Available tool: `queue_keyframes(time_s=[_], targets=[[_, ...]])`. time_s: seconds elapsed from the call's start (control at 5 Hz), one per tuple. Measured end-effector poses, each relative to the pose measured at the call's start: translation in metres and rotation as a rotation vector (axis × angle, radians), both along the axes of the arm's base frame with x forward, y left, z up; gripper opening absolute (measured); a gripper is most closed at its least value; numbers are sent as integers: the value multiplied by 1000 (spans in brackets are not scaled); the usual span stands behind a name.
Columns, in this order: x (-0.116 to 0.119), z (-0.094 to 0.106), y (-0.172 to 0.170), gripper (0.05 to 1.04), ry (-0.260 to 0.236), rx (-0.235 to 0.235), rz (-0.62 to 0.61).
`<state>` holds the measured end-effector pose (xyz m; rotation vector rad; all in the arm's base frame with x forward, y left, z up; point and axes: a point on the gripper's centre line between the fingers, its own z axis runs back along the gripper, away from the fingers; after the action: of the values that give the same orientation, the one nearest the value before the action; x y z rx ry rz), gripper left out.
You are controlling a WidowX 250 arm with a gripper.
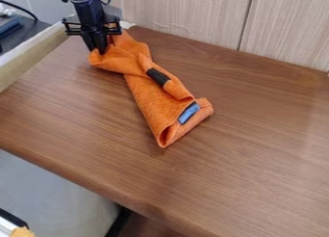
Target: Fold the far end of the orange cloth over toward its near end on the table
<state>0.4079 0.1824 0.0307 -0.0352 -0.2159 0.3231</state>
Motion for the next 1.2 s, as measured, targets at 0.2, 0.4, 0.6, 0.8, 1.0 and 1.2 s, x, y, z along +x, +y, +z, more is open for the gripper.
queue_keyframes(time_s=[0.2,0.4,0.6,0.8,1.0,1.2], targets=[[-1,1,-5,77,6,-37,12],[3,26,-17,77,-33,-60,-5],[9,67,-46,73,-96,-77,-70],[-5,98,-82,73,-137,-98,-143],[-29,105,-128,73,-144,-104,-258],[-51,93,-161,72,-115,-85,-357]])
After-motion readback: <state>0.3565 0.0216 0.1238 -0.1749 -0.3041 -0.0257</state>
